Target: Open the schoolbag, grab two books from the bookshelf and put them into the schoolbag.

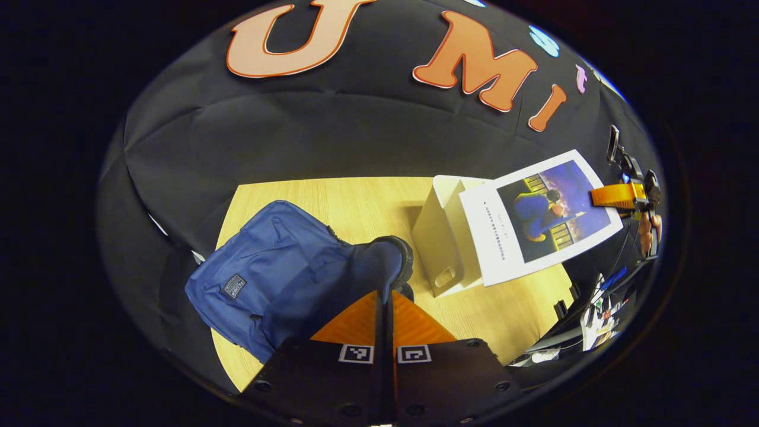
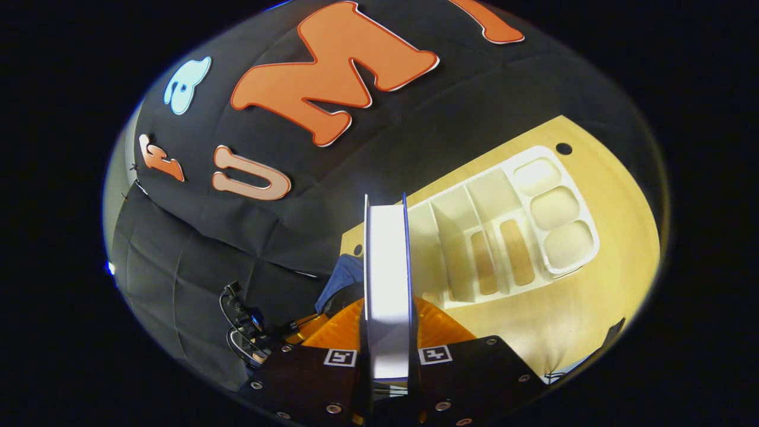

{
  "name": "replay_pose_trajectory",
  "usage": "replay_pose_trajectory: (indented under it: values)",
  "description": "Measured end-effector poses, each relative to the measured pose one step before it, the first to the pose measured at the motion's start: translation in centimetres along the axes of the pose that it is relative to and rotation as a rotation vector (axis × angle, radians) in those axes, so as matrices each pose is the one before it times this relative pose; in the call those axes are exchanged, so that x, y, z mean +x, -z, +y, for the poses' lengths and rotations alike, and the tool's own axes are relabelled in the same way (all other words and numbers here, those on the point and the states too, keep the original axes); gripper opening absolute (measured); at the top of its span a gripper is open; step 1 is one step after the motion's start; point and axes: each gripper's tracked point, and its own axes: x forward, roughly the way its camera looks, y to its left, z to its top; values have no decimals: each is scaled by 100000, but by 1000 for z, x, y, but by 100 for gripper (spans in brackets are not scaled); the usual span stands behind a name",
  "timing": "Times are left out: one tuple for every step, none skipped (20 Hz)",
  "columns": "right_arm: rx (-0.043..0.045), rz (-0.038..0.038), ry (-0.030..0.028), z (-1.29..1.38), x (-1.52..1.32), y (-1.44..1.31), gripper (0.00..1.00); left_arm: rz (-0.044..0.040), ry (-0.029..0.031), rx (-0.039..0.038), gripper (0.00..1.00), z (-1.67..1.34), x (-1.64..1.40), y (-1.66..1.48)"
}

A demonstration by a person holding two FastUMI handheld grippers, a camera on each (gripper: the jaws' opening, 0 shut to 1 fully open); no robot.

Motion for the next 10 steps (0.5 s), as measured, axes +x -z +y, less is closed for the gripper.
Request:
replay_pose_trajectory:
  values:
    - [1167, -240, -158, 75, 731, 903, 23, -475, -554, 171, 1, 12, -197, -134]
    - [547, 1023, 102, 30, 646, 1168, 23, -402, -551, -256, 0, 169, -124, -277]
    - [1445, 1079, -517, 199, 644, 1077, 23, -395, -811, 12, 0, 134, -68, -186]
    - [1973, 1123, -1581, 463, 702, 946, 23, -647, -519, -185, 0, 66, -146, -294]
    - [3099, 708, -1130, 438, 693, 830, 23, -671, -362, -928, 0, 222, -294, -81]
    - [1609, 999, -306, 474, 794, 808, 23, -332, -167, -1113, 1, 74, -246, -202]
    - [-97, -202, -88, 291, 852, 600, 23, -630, -220, -1294, 1, 143, -269, -256]
    - [-2147, 653, 467, 170, 639, 771, 23, -270, -193, -727, 1, 149, -160, -175]
    - [-329, -703, 1578, 46, 618, 514, 23, -515, -248, -896, 1, 13, -132, -196]
    - [-935, 858, 931, 191, 828, 639, 23, -206, -366, -67, 1, 56, -211, -265]
